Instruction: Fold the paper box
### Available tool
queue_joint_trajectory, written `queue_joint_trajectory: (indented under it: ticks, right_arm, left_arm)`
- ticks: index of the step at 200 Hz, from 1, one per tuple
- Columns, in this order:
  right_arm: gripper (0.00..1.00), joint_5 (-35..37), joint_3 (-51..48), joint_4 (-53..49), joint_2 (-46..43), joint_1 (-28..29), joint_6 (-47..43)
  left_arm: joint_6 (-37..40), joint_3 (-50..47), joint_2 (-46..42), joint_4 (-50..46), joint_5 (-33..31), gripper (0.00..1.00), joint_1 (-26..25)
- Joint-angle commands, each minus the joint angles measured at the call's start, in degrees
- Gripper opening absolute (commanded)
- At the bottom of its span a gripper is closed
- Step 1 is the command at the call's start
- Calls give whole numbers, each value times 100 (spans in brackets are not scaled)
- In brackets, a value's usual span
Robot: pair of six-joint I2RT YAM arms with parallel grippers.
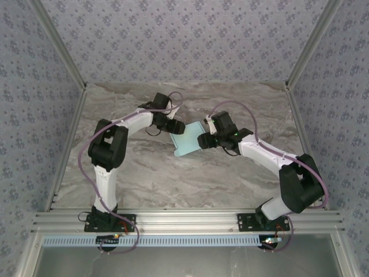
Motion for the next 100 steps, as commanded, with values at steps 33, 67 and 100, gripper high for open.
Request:
queue_joint_trajectory:
  ticks: [33,67,100]
  right_arm:
    - [68,-44,-38,-26,169,54,43]
    - [68,-49,-57,-9,195,101,70]
    - [68,-59,-49,-77,207,155,61]
  left_arm:
    - [-222,-931,-546,139,374,68,14]
    - [-246,-1385,-911,280,482,68,13]
    - [-235,-1660,-1094,355,561,69,16]
